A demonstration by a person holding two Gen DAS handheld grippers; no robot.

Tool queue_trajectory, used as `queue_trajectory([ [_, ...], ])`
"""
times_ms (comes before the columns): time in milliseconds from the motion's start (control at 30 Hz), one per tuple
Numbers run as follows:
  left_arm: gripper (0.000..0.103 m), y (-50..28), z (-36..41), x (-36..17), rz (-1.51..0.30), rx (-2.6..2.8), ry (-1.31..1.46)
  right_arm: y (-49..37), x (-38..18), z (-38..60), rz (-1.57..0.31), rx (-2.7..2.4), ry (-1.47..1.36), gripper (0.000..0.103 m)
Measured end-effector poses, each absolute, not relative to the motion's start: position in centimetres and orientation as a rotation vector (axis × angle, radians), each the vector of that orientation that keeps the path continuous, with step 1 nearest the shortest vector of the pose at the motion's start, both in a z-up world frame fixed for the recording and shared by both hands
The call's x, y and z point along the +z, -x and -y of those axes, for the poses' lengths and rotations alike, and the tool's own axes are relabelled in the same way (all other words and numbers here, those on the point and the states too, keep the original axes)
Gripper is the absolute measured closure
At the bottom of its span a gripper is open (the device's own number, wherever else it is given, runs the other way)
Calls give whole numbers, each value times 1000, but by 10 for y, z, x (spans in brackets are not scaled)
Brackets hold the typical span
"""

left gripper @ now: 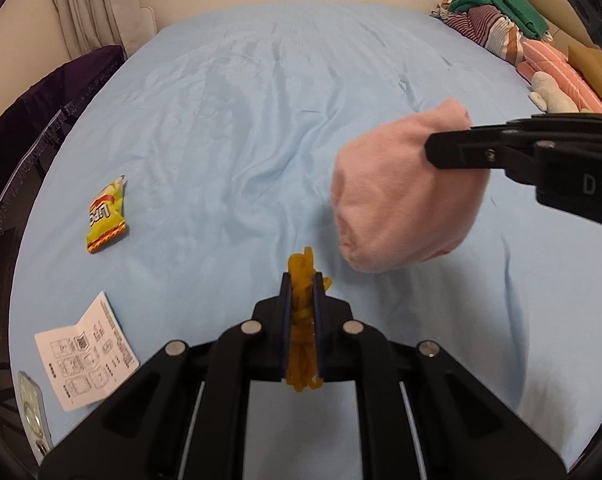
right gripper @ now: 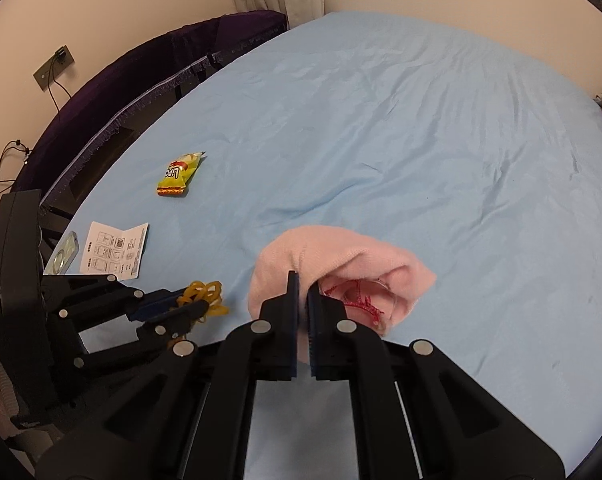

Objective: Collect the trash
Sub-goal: 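Lift both held items and carry them over the grey bin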

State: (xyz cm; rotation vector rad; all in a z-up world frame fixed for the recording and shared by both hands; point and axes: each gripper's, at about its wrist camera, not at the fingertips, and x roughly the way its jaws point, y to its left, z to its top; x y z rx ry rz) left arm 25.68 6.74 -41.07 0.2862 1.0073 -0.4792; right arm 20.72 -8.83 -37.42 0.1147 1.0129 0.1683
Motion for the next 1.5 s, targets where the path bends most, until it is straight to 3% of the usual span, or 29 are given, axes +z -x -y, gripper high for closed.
queue_trajectory([
  [800,93,-120,-195,-346,-1025,-117,-51,-93,-320,-35,-1064,484,93,100],
  [1500,93,34,-473,-368,-1074,384,248,-24,-343,-344,-1080,1008,362,100],
])
